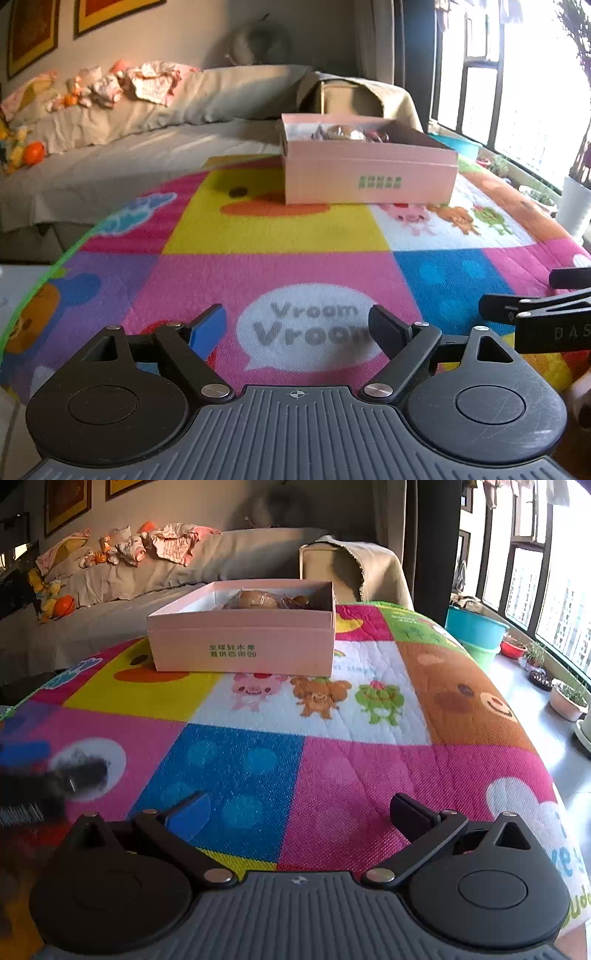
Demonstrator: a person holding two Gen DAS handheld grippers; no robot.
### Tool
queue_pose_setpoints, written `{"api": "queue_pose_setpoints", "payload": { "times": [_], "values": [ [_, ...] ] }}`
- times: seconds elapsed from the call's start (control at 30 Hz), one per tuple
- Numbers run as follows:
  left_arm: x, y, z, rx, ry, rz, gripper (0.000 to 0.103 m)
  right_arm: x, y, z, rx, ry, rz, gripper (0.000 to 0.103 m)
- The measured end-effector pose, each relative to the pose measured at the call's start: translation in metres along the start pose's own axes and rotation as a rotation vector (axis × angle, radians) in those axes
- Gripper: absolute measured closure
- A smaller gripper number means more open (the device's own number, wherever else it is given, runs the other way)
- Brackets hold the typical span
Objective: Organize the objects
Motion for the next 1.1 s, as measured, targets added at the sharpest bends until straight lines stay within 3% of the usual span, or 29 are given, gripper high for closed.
{"api": "queue_pose_setpoints", "payload": {
  "times": [0.2,0.33,0.6,1.1],
  "values": [
    [0.002,0.000,0.002,0.014,0.010,-0.016,0.015,-0.001,-0.005,-0.004,-0.061,-0.008,0.016,0.000],
    [-0.005,-0.005,-0.003,0.012,0.015,-0.010,0.015,0.002,-0.003,-0.001,-0.056,-0.045,0.019,0.000],
    [-0.009,-0.003,0.001,0.023,0.020,-0.020,0.010,0.000,-0.003,0.000,-0.058,-0.040,0.025,0.000],
    [-0.008,-0.003,0.000,0.025,0.012,-0.031,0.010,0.000,-0.004,-0.001,-0.058,-0.038,0.020,0.000]
  ]
}}
Point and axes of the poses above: each gripper's, at about its wrist camera, not at the fingertips, and z roughly the way its jaws point, x to its left, y to its top, the point moved 9 cm from there along z, roughly the way its jaws point, and after that the axes turned 7 degrees about y, right-handed, at the moved point
